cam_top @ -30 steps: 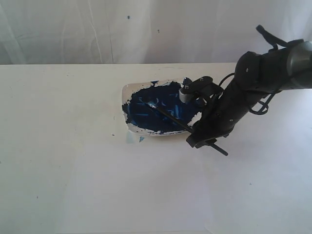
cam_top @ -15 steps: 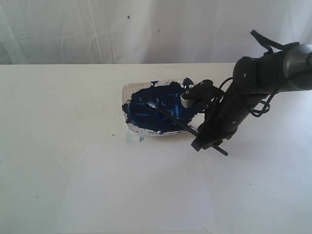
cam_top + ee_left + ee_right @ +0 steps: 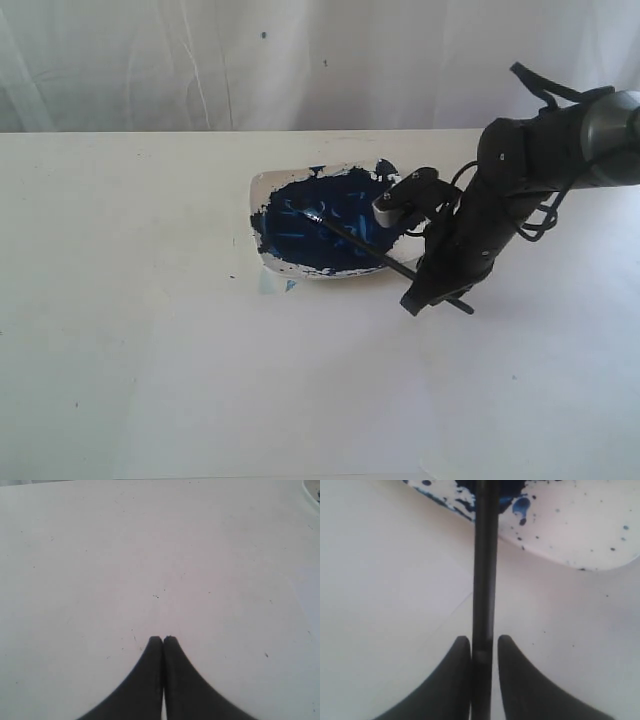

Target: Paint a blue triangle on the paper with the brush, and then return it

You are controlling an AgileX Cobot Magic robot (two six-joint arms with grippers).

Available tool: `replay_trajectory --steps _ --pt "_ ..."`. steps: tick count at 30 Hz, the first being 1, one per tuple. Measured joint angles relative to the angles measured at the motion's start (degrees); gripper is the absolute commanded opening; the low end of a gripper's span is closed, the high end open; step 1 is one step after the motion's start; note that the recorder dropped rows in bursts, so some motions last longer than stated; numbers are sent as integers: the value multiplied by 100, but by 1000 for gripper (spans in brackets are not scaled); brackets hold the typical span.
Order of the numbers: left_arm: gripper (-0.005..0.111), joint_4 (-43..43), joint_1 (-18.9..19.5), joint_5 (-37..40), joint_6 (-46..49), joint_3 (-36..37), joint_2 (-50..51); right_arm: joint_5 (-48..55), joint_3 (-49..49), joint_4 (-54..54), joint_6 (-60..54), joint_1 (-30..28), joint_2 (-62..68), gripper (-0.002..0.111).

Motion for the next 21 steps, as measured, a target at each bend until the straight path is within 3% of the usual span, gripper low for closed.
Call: replay_trajectory --steps 11,21 --pt "0 0 0 0 0 0 0 0 0 -634 504 0 0 0" --pt "0 0 0 0 0 0 0 -11 -32 -1081 528 0 -12 0"
